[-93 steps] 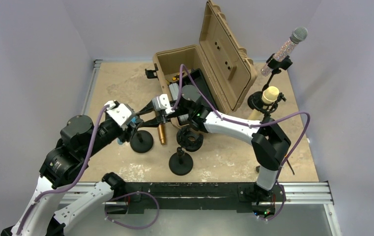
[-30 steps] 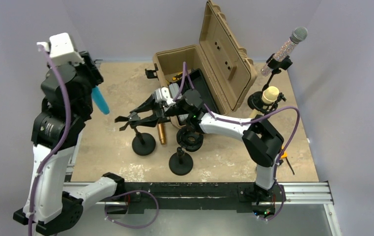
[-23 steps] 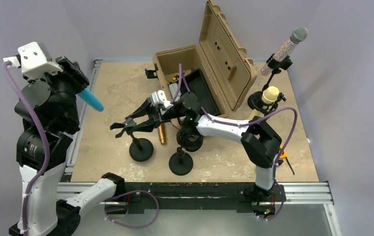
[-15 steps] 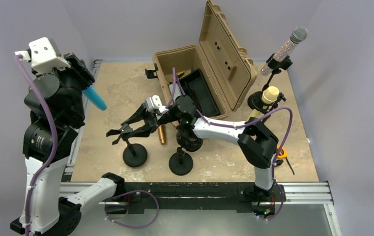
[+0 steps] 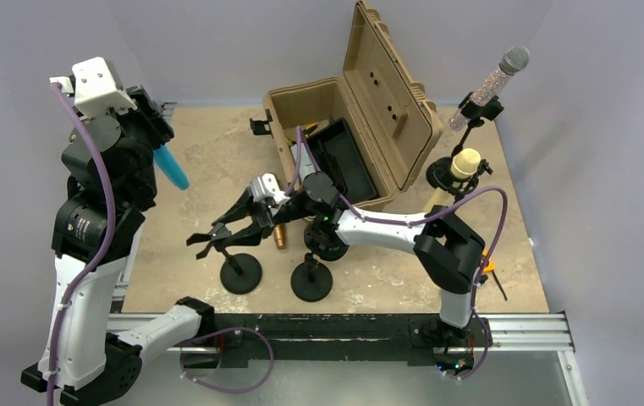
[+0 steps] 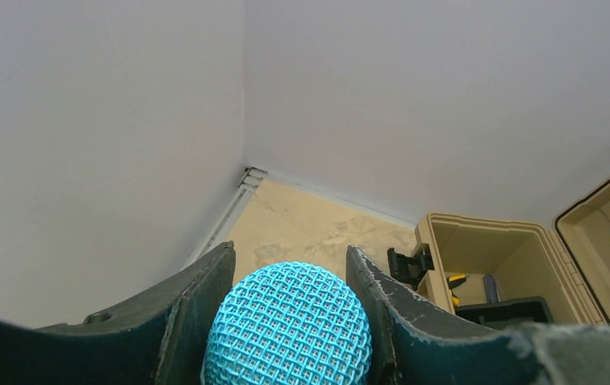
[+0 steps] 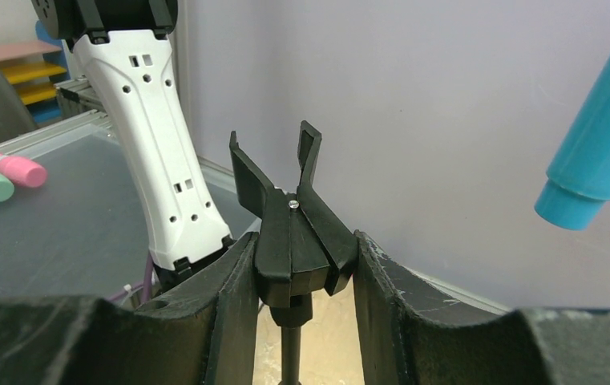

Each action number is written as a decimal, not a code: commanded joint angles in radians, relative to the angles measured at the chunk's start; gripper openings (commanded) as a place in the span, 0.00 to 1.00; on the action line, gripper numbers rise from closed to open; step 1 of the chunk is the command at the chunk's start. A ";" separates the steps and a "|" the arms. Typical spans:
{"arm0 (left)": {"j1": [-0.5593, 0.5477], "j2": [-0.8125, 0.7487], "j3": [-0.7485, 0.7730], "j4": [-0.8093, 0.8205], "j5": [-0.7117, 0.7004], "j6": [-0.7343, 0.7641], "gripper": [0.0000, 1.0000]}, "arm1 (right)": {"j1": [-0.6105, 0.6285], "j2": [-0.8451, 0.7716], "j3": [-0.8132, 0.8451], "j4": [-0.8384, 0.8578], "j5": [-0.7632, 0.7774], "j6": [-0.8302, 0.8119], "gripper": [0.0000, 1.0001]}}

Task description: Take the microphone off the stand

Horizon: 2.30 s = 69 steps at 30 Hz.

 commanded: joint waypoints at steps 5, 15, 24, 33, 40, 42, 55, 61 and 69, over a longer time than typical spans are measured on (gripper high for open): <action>0.006 0.032 -0.005 0.027 0.018 -0.001 0.00 | 0.008 -0.120 -0.053 0.147 -0.004 0.067 0.00; 0.008 0.062 -0.028 0.033 0.051 -0.024 0.00 | 0.009 -0.105 -0.057 0.120 0.030 0.071 0.00; 0.182 0.098 -0.074 -0.017 0.339 -0.183 0.00 | 0.009 -0.126 -0.084 0.018 0.064 -0.018 0.22; 0.320 0.205 -0.123 -0.035 0.548 -0.311 0.00 | 0.010 -0.141 -0.066 -0.023 0.060 -0.034 0.97; 0.372 0.313 -0.202 0.024 0.685 -0.355 0.00 | 0.009 -0.212 -0.061 -0.083 0.125 -0.061 0.99; 0.372 0.358 -0.219 0.039 0.724 -0.354 0.00 | 0.008 -0.246 -0.057 -0.093 0.147 -0.074 0.99; 0.405 0.720 -0.330 0.154 1.054 -0.336 0.00 | 0.005 -0.474 -0.179 -0.097 0.300 -0.115 0.99; 0.382 0.834 -0.318 0.176 1.100 -0.341 0.00 | 0.003 -0.514 -0.216 -0.088 0.338 -0.112 0.99; 0.319 0.937 -0.257 0.110 1.045 -0.300 0.16 | 0.003 -0.562 -0.258 -0.081 0.368 -0.110 0.99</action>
